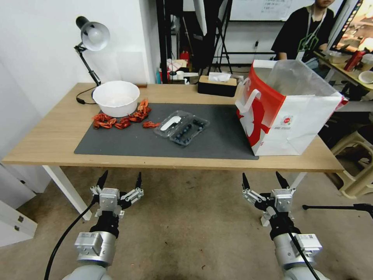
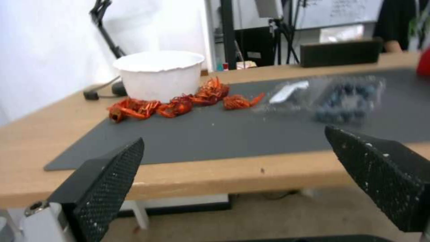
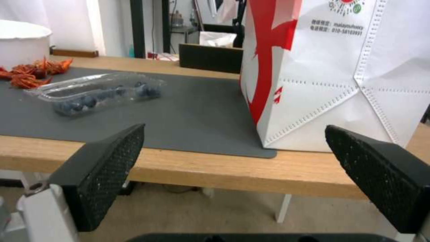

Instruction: Close the takeout container lid, then place the container into the takeout bag.

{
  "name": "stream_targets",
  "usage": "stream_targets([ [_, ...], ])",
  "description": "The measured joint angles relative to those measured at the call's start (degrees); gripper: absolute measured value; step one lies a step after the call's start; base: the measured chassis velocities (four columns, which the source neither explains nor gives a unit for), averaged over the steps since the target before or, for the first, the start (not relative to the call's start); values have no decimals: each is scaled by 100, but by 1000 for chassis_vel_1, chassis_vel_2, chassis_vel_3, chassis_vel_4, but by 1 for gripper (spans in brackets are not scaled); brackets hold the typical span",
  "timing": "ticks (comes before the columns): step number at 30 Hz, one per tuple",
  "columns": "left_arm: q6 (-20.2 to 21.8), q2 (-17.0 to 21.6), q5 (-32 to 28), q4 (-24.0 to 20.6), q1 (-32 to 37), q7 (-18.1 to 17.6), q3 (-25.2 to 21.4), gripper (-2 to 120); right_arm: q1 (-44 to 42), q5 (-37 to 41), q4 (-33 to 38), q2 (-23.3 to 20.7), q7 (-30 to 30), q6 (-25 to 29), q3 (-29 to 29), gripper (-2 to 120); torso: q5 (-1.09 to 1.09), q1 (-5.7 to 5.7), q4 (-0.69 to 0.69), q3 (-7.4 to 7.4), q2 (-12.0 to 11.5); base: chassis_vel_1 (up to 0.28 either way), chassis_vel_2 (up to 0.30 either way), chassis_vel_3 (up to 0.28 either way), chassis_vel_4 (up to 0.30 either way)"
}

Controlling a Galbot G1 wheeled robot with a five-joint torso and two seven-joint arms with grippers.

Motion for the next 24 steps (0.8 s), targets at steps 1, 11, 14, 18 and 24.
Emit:
stream_targets([
  [1,227,-72,-183,-60,-134,-44,23,100,91,50,31,0,20,-140,28,100,0,0,-1,0,0,0,0,0,0],
  [11,913,-362,-1011,-205,-701,-208,117,100,1227,694,432,-13,290,-1931,373,100,0,2,1,0,0,0,0,0,0],
  [14,799,-347,-1011,-158,-709,-205,126,100,1447,1021,437,-112,404,-2088,377,100,-1,2,0,0,0,0,0,0,0],
  [18,687,-328,-1010,-110,-705,-194,133,100,1510,1431,353,-307,531,-1908,252,100,0,2,0,0,-1,0,0,0,0],
  [24,564,-309,-1009,-49,-717,-186,133,100,1621,1662,249,-494,675,-1703,29,100,0,1,0,0,-1,0,0,0,0],
])
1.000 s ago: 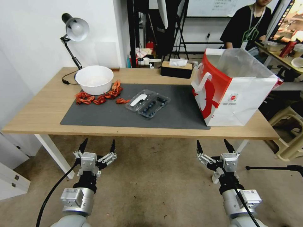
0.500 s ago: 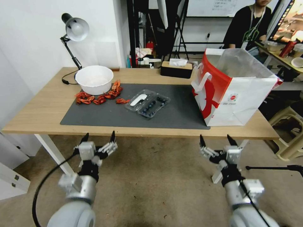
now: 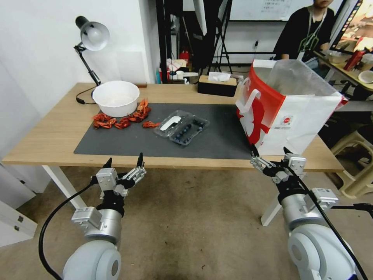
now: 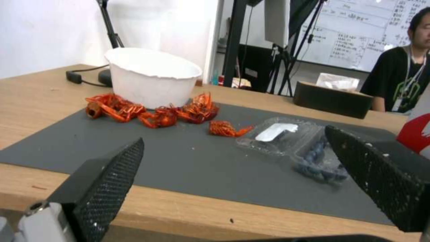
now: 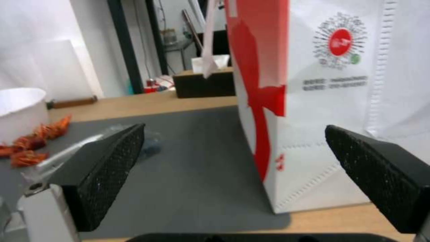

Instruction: Close the takeout container lid, then place the container into the takeout bag.

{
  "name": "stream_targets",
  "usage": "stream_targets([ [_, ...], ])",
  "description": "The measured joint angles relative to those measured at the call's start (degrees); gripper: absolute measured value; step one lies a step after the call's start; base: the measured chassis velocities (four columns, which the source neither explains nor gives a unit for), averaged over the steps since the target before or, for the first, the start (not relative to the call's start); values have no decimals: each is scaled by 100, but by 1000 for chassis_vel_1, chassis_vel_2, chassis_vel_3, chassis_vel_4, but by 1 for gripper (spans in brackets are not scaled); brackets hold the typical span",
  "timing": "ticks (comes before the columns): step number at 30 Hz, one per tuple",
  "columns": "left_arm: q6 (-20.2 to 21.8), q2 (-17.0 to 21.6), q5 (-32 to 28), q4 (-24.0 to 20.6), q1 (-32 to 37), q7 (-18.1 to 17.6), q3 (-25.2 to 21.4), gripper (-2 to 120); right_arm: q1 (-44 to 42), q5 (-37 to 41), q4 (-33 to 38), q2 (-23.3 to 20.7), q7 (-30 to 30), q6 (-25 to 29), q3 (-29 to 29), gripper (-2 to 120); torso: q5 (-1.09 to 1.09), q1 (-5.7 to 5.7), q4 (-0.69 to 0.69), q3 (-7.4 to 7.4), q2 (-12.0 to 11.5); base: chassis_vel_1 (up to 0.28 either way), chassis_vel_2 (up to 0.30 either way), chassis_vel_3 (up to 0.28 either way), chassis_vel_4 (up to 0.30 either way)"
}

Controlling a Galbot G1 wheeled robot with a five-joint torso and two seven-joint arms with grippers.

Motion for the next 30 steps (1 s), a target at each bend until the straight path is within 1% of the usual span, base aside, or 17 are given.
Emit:
stream_targets([
  [2,-7,25,-4,42,-47,7,14,100,64,71,-65,-82,130,100,-130,100,0,0,0,0,0,0,0,0,0],
  [3,-12,36,-8,66,-69,17,18,100,133,132,-129,-140,240,150,-223,100,-1,-1,-3,0,0,0,0,0,0],
  [5,-22,37,-9,78,-65,20,17,100,202,182,-192,-187,324,174,-317,100,-1,-1,-1,-1,0,0,0,0,0],
  [8,-84,20,-10,99,-42,23,-17,100,520,287,-523,-329,658,235,-768,100,0,-1,0,-1,0,0,0,0,0],
  [9,-84,20,-10,99,-42,23,-17,100,520,287,-523,-329,658,235,-768,100,0,-1,0,-1,0,0,0,0,0],
  [11,-112,6,-9,110,-40,22,-58,100,761,384,-769,-360,845,241,-1126,100,-1,-1,-1,-1,0,0,0,0,0],
  [12,-112,6,-9,110,-40,22,-58,100,761,384,-769,-360,845,241,-1126,100,-1,-1,-1,-1,0,0,0,0,0],
  [14,-122,-3,-13,120,-43,20,-87,100,1090,471,-1018,-354,1016,221,-1471,100,-1,-1,1,-1,0,0,0,0,0],
  [16,-126,-9,-25,136,-52,19,-117,100,1464,561,-1277,-326,1210,151,-1809,100,1,-1,0,-1,0,0,0,0,0],
  [17,-126,-9,-25,136,-52,19,-117,100,1464,561,-1277,-326,1210,151,-1809,100,1,-1,0,-1,0,0,0,0,0],
  [18,-128,-14,-27,145,-56,16,-134,100,1690,627,-1393,-311,1365,82,-1972,100,-2,-1,1,-1,0,0,0,0,0],
  [21,-136,-22,-30,176,-61,12,-167,100,2224,880,-1658,-257,1794,-189,-2315,100,-1,-1,0,0,0,0,0,0,0],
  [22,-136,-22,-30,176,-61,12,-167,100,2224,880,-1658,-257,1794,-189,-2315,100,-1,-1,0,0,0,0,0,0,0],
  [25,-163,-30,-31,223,-73,3,-198,100,2753,1099,-2008,-169,2261,-541,-2649,100,-2,-1,-1,0,0,0,0,0,0],
  [26,-163,-30,-31,223,-73,3,-198,100,2753,1099,-2008,-169,2261,-541,-2649,100,-2,-1,-1,0,0,0,0,0,0],
  [29,-198,-28,-45,270,-89,-11,-231,100,3254,1343,-2418,-32,2754,-942,-2979,100,-2,-1,1,0,0,0,0,0,0],
  [30,-198,-28,-45,270,-89,-11,-231,100,3254,1343,-2418,-32,2754,-942,-2979,100,-2,-1,1,0,0,0,0,0,0],
])
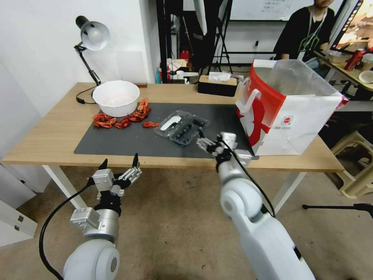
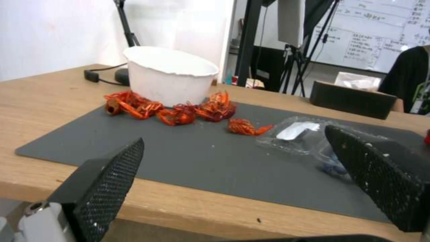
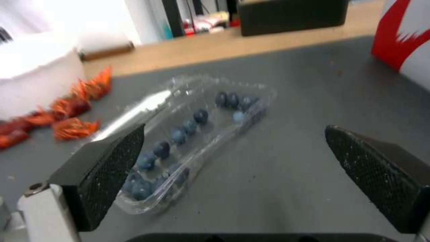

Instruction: Close the takeout container lid, then place the container into the takeout bag.

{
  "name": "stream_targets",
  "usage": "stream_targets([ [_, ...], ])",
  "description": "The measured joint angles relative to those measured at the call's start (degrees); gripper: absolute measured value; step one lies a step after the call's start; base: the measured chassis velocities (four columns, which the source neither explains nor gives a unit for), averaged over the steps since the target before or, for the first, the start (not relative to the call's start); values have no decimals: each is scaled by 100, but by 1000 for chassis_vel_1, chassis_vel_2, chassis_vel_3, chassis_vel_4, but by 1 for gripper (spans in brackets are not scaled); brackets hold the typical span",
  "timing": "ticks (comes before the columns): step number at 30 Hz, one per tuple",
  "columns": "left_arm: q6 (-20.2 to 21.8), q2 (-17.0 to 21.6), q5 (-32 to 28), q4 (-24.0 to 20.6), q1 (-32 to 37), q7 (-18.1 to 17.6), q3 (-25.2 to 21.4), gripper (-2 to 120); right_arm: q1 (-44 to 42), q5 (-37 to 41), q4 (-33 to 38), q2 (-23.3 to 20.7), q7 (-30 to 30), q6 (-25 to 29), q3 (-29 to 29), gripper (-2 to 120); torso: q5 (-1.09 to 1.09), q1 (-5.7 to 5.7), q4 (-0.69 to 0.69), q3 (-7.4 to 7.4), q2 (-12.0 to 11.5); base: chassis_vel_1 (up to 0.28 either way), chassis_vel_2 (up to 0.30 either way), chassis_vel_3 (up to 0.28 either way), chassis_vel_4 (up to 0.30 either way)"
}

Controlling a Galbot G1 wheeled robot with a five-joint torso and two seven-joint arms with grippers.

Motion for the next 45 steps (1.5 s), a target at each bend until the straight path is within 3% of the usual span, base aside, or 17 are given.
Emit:
stream_targets([
  [13,-62,16,-42,99,-64,-83,-32,100,829,306,-861,323,872,-863,-416,100,1,0,-1,0,0,0,0,0,0],
  [33,-188,-7,-41,116,-35,-112,-32,100,899,794,-841,358,1213,-1335,-456,100,1,0,-1,0,0,0,0,0,0],
  [45,-225,-32,-45,155,-57,-132,-6,100,831,1022,-668,154,1287,-1441,-312,100,2,0,-1,0,0,0,0,0,0],
])
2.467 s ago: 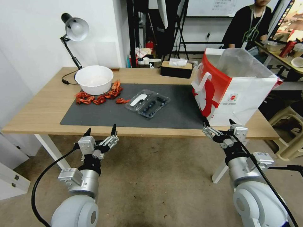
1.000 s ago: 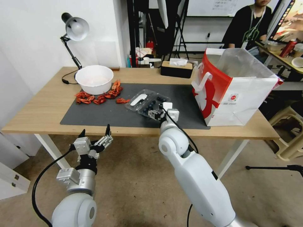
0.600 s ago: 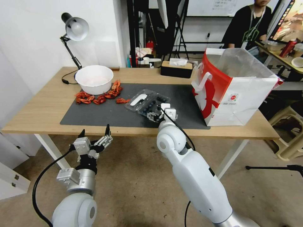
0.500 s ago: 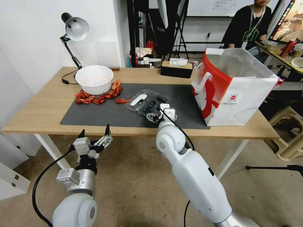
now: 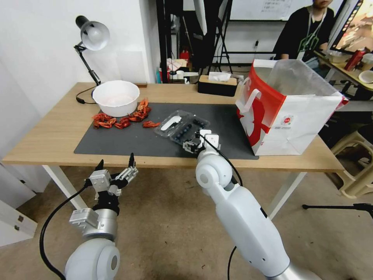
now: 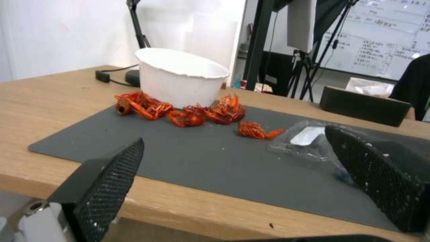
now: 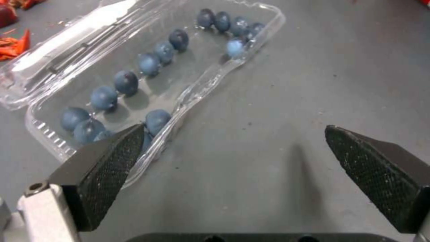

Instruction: Close the takeout container lid, then place the container into the takeout bag.

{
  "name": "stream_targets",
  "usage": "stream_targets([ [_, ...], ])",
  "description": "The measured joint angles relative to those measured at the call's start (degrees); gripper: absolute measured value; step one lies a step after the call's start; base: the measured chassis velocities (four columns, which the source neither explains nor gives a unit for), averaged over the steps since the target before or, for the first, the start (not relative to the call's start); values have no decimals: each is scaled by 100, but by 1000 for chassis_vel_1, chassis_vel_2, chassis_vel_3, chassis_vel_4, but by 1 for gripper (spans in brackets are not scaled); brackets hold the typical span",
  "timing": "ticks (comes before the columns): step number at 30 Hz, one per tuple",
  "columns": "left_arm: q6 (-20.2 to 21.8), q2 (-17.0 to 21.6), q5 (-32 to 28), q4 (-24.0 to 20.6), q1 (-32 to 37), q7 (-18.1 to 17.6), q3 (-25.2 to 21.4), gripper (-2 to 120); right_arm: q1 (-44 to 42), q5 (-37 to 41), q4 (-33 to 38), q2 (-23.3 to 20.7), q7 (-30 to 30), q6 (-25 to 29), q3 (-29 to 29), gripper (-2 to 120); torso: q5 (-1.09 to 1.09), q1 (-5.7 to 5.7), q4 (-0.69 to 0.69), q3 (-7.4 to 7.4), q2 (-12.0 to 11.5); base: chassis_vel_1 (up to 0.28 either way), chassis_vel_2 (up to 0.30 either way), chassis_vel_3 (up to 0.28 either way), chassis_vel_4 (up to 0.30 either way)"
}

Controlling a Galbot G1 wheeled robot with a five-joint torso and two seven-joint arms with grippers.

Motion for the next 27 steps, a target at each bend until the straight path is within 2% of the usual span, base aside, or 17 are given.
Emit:
stream_targets([
  [27,-1,-46,4,47,-55,-10,63,100,-29,212,165,-521,-72,2,434,100,0,-1,0,0,1,0,0,0,0],
])
